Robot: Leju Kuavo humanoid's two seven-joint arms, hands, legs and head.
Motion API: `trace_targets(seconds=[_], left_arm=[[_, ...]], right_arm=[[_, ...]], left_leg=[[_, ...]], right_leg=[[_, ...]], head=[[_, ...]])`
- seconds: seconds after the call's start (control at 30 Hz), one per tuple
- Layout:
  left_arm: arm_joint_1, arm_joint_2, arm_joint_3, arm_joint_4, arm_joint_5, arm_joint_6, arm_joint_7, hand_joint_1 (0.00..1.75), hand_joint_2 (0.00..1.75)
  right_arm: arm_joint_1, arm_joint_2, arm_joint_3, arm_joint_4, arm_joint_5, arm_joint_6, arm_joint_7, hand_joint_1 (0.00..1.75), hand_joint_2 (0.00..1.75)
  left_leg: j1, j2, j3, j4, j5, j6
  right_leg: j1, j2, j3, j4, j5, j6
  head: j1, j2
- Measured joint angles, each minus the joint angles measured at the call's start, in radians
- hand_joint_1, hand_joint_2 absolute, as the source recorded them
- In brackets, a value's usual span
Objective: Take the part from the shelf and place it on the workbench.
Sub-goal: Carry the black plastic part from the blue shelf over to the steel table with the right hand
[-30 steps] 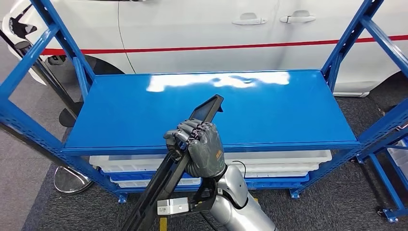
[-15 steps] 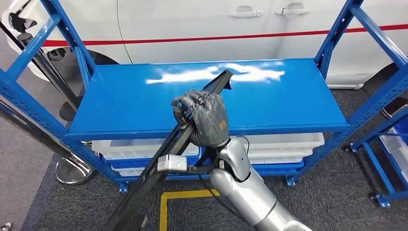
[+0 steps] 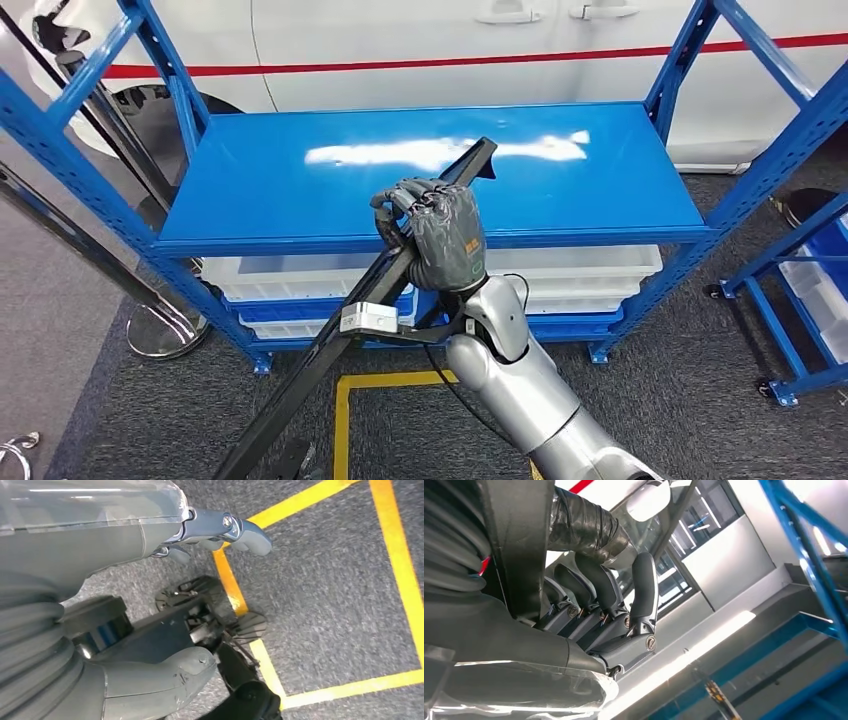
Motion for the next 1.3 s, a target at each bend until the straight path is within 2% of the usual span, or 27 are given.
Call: trace_targets(seconds=[0.07,0.1,0.17,0.2,0.23,0.27,0.33,0.4,0.47,0.53,0.57,0.63,0.7,0.73,0.77,0.8,0.87,0.93,0.97,1.03,1.07,1.1,1.13,1.2,1.23,1.27,1.3], left_arm=[[-0.002,-0.002,-0.002,0.0,-0.002,0.0,0.003,0.0,1.75],[-0.003,-0.003,-0.003,0.0,-0.003,0.0,0.005,0.0,1.75],[-0.006,-0.004,-0.006,0.0,-0.004,0.0,0.006,0.0,1.75],[-0.007,-0.005,-0.007,0.0,-0.004,0.0,0.007,0.0,1.75],[-0.007,-0.005,-0.008,0.0,-0.005,0.0,0.007,0.0,1.75],[-0.007,-0.006,-0.009,0.0,-0.007,0.0,0.007,0.0,1.75],[-0.008,-0.006,-0.01,0.0,-0.009,0.0,0.007,0.0,1.75],[-0.01,-0.006,-0.012,0.0,-0.01,0.0,0.007,0.0,1.75],[-0.011,-0.006,-0.014,0.0,-0.011,0.0,0.007,0.0,1.75],[-0.011,-0.006,-0.017,0.0,-0.012,0.0,0.008,0.0,1.75],[-0.01,-0.006,-0.018,0.0,-0.012,0.0,0.009,0.0,1.75],[-0.009,-0.006,-0.019,0.0,-0.012,0.0,0.01,0.0,1.75],[-0.01,-0.006,-0.021,0.0,-0.013,-0.001,0.01,0.0,1.75],[-0.01,-0.006,-0.022,0.0,-0.013,-0.001,0.01,0.0,1.75],[-0.011,-0.006,-0.023,0.0,-0.013,-0.001,0.01,0.0,1.75],[-0.011,-0.006,-0.024,0.0,-0.013,-0.001,0.01,0.0,1.75],[-0.014,-0.005,-0.025,0.0,-0.013,-0.001,0.01,0.0,1.75],[-0.019,-0.005,-0.025,0.0,-0.013,-0.001,0.01,0.0,1.75],[-0.021,-0.004,-0.025,0.0,-0.013,-0.001,0.01,0.0,1.75],[-0.021,-0.004,-0.026,0.0,-0.013,-0.001,0.01,0.0,1.75],[-0.021,-0.005,-0.026,0.0,-0.013,0.0,0.01,0.0,1.75],[-0.022,-0.005,-0.026,0.0,-0.013,0.0,0.011,0.0,1.75],[-0.022,-0.005,-0.026,0.001,-0.013,0.0,0.011,0.0,1.75],[-0.023,-0.005,-0.026,0.001,-0.013,0.0,0.011,0.0,1.75],[-0.023,-0.005,-0.026,0.001,-0.014,-0.001,0.012,0.0,1.75],[-0.022,-0.005,-0.026,0.001,-0.014,-0.001,0.012,0.0,1.75],[-0.022,-0.005,-0.026,0.001,-0.014,-0.001,0.013,0.0,1.75]], right_arm=[[0.009,0.001,-0.01,0.0,-0.003,0.0,-0.012,1.75,1.75],[0.015,0.001,-0.015,-0.002,-0.006,0.0,-0.017,1.75,1.75],[0.026,0.001,-0.022,-0.006,-0.012,0.0,-0.025,1.75,1.75],[0.033,0.001,-0.024,-0.008,-0.015,0.0,-0.028,1.75,1.75],[0.04,0.001,-0.026,-0.01,-0.016,0.0,-0.031,1.75,1.75],[0.046,0.001,-0.027,-0.012,-0.017,0.0,-0.032,1.75,1.75],[0.052,0.001,-0.027,-0.019,-0.017,0.0,-0.034,1.75,1.75],[0.054,0.002,-0.028,-0.029,-0.019,0.0,-0.035,1.75,1.75],[0.056,0.004,-0.028,-0.039,-0.023,0.0,-0.037,1.75,1.75],[0.06,0.004,-0.029,-0.045,-0.024,0.0,-0.038,1.75,1.75],[0.062,0.005,-0.029,-0.047,-0.023,0.0,-0.039,1.75,1.75],[0.063,0.006,-0.029,-0.052,-0.02,0.0,-0.041,1.75,1.75],[0.065,0.006,-0.029,-0.056,-0.019,0.0,-0.041,1.75,1.75],[0.067,0.006,-0.029,-0.057,-0.019,0.0,-0.041,1.75,1.75],[0.069,0.006,-0.029,-0.057,-0.018,0.0,-0.041,1.75,1.75],[0.071,0.007,-0.029,-0.058,-0.018,0.0,-0.041,1.75,1.75],[0.073,0.007,-0.029,-0.061,-0.016,0.0,-0.041,1.75,1.75],[0.073,0.008,-0.03,-0.067,-0.015,0.0,-0.042,1.75,1.75],[0.074,0.009,-0.03,-0.07,-0.015,0.0,-0.043,1.75,1.75],[0.075,0.011,-0.032,-0.072,-0.013,0.0,-0.046,1.75,1.75],[0.076,0.012,-0.034,-0.072,-0.01,0.0,-0.047,1.75,1.75],[0.077,0.013,-0.037,-0.073,-0.007,0.0,-0.048,1.75,1.75],[0.079,0.013,-0.04,-0.073,-0.003,0.0,-0.049,1.75,1.75],[0.083,0.013,-0.045,-0.074,0.002,0.0,-0.049,1.75,1.75],[0.086,0.013,-0.048,-0.074,0.004,0.0,-0.049,1.75,1.75],[0.089,0.013,-0.05,-0.074,0.007,0.0,-0.049,1.75,1.75],[0.091,0.013,-0.052,-0.074,0.013,0.0,-0.05,1.75,1.75]], left_leg=[[0.004,0.004,-0.01,-0.011,0.024,0.013],[0.006,0.007,-0.02,-0.015,0.038,0.02],[0.005,0.009,-0.047,-0.014,0.06,0.028],[0.005,0.009,-0.063,-0.011,0.071,0.029],[0.004,0.009,-0.08,-0.008,0.082,0.027],[0.004,0.01,-0.097,-0.004,0.091,0.025],[0.005,0.01,-0.131,0.01,0.108,0.019],[0.003,0.01,-0.157,0.025,0.12,0.009],[0.001,0.009,-0.168,0.029,0.135,-0.003],[0.005,0.008,-0.174,0.027,0.146,-0.016],[0.007,0.007,-0.182,0.037,0.13,-0.022],[0.012,0.007,-0.208,0.108,0.045,-0.031],[0.013,0.007,-0.236,0.232,-0.048,-0.038],[0.013,0.007,-0.238,0.282,-0.064,-0.039],[0.013,0.007,-0.227,0.307,-0.056,-0.038],[0.013,0.007,-0.199,0.298,-0.031,-0.036],[0.01,0.006,-0.096,0.185,0.005,-0.026],[0.005,0.005,0.002,0.045,-0.012,-0.016],[0.001,0.004,0.024,0.005,-0.024,-0.011],[0.0,0.005,0.022,-0.015,-0.009,-0.002],[0.002,0.006,0.016,-0.022,0.006,0.005],[0.005,0.008,0.006,-0.028,0.021,0.012],[0.007,0.01,-0.006,-0.031,0.037,0.018],[0.005,0.012,-0.037,-0.028,0.06,0.023],[0.005,0.012,-0.054,-0.025,0.072,0.022],[0.005,0.012,-0.073,-0.021,0.082,0.02],[0.005,0.012,-0.091,-0.015,0.092,0.017]], right_leg=[[-0.001,0.002,-0.009,0.01,-0.021,0.011],[-0.002,0.003,-0.021,0.04,-0.06,0.015],[-0.005,0.004,-0.053,0.152,-0.161,0.021],[-0.006,0.004,-0.067,0.216,-0.192,0.024],[-0.007,0.004,-0.07,0.262,-0.197,0.026],[-0.008,0.004,-0.059,0.279,-0.181,0.028],[-0.011,0.004,0.017,0.211,-0.132,0.028],[-0.009,0.006,0.113,0.082,-0.137,0.021],[-0.003,0.009,0.147,0.015,-0.158,0.01],[-0.002,0.008,0.136,0.007,-0.142,-0.007],[-0.002,0.006,0.127,0.006,-0.131,-0.018],[-0.004,0.003,0.102,0.003,-0.105,-0.033],[-0.002,0.003,0.071,0.004,-0.081,-0.037],[-0.001,0.003,0.054,0.004,-0.069,-0.037],[0.0,0.002,0.038,0.005,-0.057,-0.037],[0.001,0.002,0.022,0.007,-0.045,-0.036],[0.002,0.003,-0.004,0.01,-0.023,-0.031],[0.003,0.002,-0.016,0.01,-0.003,-0.023],[0.001,0.001,-0.017,0.006,0.007,-0.016],[0.0,0.0,-0.017,-0.006,0.026,-0.004],[-0.001,0.001,-0.021,-0.004,0.017,0.002],[-0.001,0.002,-0.03,0.014,-0.013,0.007],[-0.001,0.003,-0.042,0.052,-0.061,0.011],[-0.004,0.004,-0.068,0.173,-0.161,0.018],[-0.005,0.004,-0.075,0.231,-0.18,0.022],[-0.007,0.004,-0.072,0.267,-0.175,0.025],[-0.009,0.004,-0.054,0.273,-0.151,0.027]], head=[[0.0,0.0],[0.0,0.0],[0.001,0.0],[0.001,0.0],[0.001,0.0],[0.001,0.0],[0.001,0.0],[0.0,0.0],[0.0,0.0],[0.0,0.0],[0.0,0.0],[-0.001,0.0],[-0.001,0.0],[-0.001,0.0],[-0.001,0.0],[-0.001,0.0],[-0.001,0.0],[-0.001,0.0],[-0.001,0.0],[-0.001,0.0],[-0.001,0.0],[-0.001,0.0],[-0.001,0.0],[0.0,0.0],[0.0,0.0],[0.0,0.0],[-0.001,0.0]])
